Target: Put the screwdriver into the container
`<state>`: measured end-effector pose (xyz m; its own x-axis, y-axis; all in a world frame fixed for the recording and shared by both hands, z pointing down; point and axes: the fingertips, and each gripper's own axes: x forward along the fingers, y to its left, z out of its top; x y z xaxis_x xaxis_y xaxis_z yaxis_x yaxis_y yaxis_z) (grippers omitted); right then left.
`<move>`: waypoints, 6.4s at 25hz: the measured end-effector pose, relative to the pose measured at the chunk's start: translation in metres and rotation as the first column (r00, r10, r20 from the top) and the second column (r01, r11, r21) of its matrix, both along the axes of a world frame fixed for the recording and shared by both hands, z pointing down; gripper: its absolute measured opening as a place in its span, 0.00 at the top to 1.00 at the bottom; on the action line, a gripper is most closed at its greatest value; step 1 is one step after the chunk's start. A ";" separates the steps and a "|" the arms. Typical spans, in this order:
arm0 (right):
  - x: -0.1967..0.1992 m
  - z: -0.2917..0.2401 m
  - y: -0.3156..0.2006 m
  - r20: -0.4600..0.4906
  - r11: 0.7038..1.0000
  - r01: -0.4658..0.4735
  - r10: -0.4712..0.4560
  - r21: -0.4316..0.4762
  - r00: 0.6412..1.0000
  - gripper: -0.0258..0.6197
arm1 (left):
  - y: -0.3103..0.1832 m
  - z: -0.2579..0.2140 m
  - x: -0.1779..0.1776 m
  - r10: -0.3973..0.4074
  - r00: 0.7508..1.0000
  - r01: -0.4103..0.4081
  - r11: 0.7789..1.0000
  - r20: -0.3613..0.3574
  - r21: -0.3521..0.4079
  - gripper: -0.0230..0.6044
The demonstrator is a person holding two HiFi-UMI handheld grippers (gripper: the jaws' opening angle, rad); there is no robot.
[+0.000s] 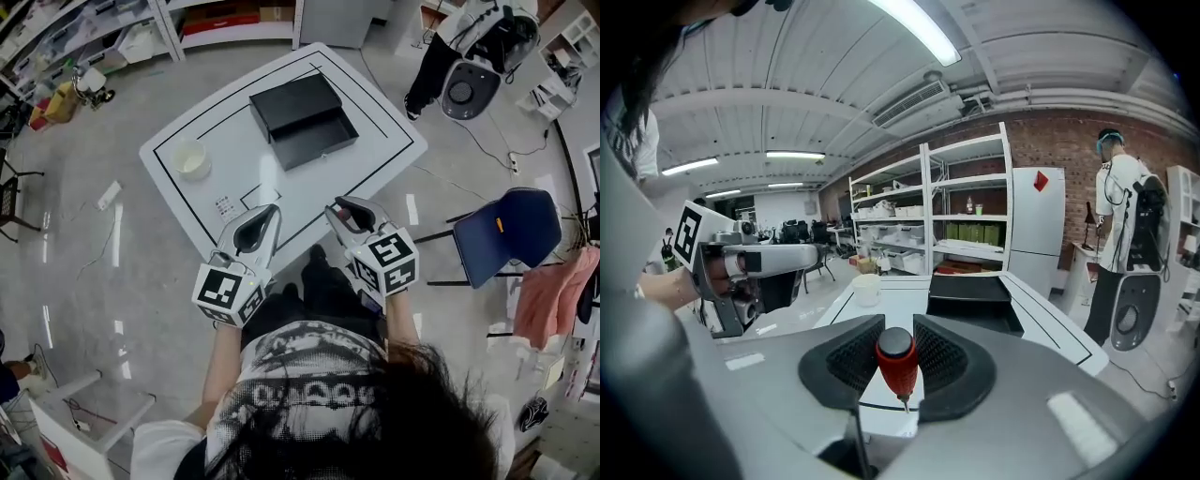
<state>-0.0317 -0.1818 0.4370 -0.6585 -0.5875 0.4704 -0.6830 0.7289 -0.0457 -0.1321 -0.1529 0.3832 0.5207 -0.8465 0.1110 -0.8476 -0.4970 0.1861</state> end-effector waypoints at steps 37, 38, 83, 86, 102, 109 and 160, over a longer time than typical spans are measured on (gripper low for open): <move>-0.039 0.103 -0.262 -0.476 0.850 0.525 -0.440 0.053 0.761 0.80 | -0.146 0.021 -0.011 -0.389 0.915 0.394 0.918 0.105 -0.041 0.96; -0.045 0.108 -0.262 -0.459 0.846 0.531 -0.458 0.038 0.762 0.80 | -0.146 0.022 -0.014 -0.397 0.912 0.403 0.914 0.105 -0.042 0.96; -0.089 0.116 -0.221 -0.023 0.870 0.459 -0.470 -0.178 0.882 0.77 | -0.125 0.034 -0.029 -0.407 0.907 0.415 0.907 0.104 -0.075 0.96; -0.084 0.095 -0.206 0.013 0.889 0.433 -0.436 -0.150 0.900 0.78 | -0.116 0.031 -0.030 -0.390 0.915 0.397 0.915 0.101 -0.071 0.96; -0.073 0.033 -0.079 0.131 0.954 0.288 -0.277 -0.079 0.952 0.81 | -0.029 0.019 -0.043 -0.262 0.961 0.266 0.963 0.085 -0.048 0.96; -0.079 0.028 -0.018 0.155 0.968 0.237 -0.223 -0.076 0.962 0.85 | 0.018 0.020 -0.050 -0.199 0.977 0.203 0.978 0.074 -0.052 0.96; 0.128 0.012 0.153 0.201 0.912 0.411 -0.403 0.003 0.893 0.96 | 0.169 0.029 0.170 -0.335 0.935 0.345 0.936 0.117 -0.078 0.96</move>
<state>0.0960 -0.0289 0.4492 -0.9161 -0.2324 0.3268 -0.3018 0.9361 -0.1804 0.0380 0.0165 0.4125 0.1860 -0.9536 0.2367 -0.9792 -0.1602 0.1242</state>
